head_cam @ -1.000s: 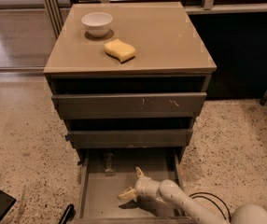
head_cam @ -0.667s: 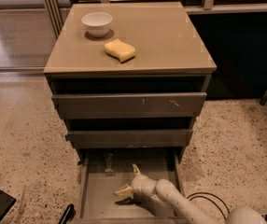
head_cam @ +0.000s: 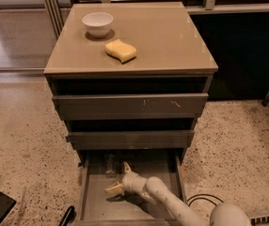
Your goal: Pick water bottle from bottom drawer and place on counter
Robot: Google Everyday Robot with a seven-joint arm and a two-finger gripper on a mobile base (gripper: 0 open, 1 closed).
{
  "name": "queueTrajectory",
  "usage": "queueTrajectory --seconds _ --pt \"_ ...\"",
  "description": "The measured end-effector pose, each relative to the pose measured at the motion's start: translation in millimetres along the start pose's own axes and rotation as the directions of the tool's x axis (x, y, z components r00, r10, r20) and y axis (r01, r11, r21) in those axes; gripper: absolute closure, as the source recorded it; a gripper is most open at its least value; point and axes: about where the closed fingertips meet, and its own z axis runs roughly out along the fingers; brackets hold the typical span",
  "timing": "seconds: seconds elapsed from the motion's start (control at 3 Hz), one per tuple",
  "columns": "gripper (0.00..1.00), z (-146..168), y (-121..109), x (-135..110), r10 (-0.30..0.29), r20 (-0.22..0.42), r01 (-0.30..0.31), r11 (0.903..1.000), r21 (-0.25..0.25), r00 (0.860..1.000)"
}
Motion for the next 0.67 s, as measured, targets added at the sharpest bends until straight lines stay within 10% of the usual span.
queueTrajectory --seconds 0.67 --pt "0.00 12 -11 8 0.034 0.049 -0.035 0.9988 0.034 0.998"
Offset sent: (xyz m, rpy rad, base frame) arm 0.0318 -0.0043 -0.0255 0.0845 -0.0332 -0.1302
